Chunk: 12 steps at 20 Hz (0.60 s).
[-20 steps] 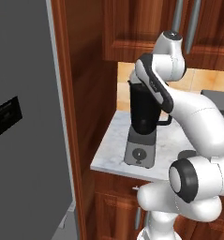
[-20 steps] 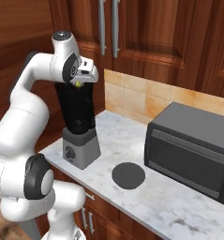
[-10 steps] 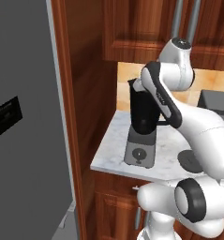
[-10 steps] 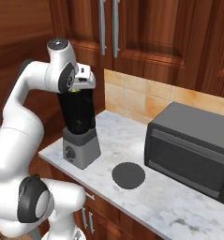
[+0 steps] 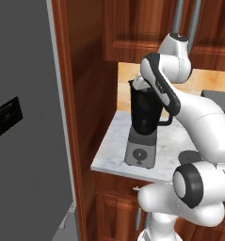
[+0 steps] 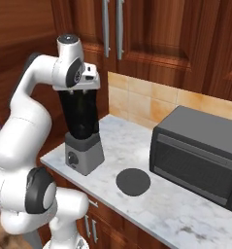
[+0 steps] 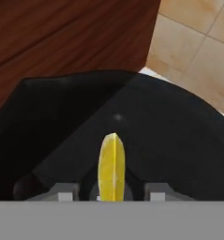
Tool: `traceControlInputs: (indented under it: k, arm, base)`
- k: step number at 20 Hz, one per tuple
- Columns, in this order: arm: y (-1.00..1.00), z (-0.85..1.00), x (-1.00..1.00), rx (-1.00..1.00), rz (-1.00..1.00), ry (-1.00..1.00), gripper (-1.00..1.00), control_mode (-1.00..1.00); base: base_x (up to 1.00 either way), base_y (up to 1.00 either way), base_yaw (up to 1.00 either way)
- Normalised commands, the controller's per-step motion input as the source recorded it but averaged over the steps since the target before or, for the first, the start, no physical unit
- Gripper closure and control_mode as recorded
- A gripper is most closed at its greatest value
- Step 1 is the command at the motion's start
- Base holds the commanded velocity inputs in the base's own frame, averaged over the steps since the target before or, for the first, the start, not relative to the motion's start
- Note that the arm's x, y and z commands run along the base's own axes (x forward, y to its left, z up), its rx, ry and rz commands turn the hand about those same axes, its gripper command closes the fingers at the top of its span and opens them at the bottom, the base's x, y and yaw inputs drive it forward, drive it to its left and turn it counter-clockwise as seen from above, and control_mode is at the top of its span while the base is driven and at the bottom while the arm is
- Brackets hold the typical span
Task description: Grab the lemon wedges from the fridge, place them in the blender, close the lid, and turn on the blender to create a marinade.
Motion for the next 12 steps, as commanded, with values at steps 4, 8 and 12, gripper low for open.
traceControlInputs:
  k: [4,8,12]
  arm:
    - [0.10,-0.14,-0.04,-0.02,0.06,-0.01,-1.00,-1.00]
    - [0.09,0.00,-0.56,-0.01,0.01,-0.14,-1.00,-1.00]
    - [0.20,0.00,-1.00,0.00,0.00,-0.23,-1.00,-1.00]
  base:
    - [0.00,0.00,0.00]
    - [0.00,0.00,0.00]
    - [0.00,0.00,0.00]
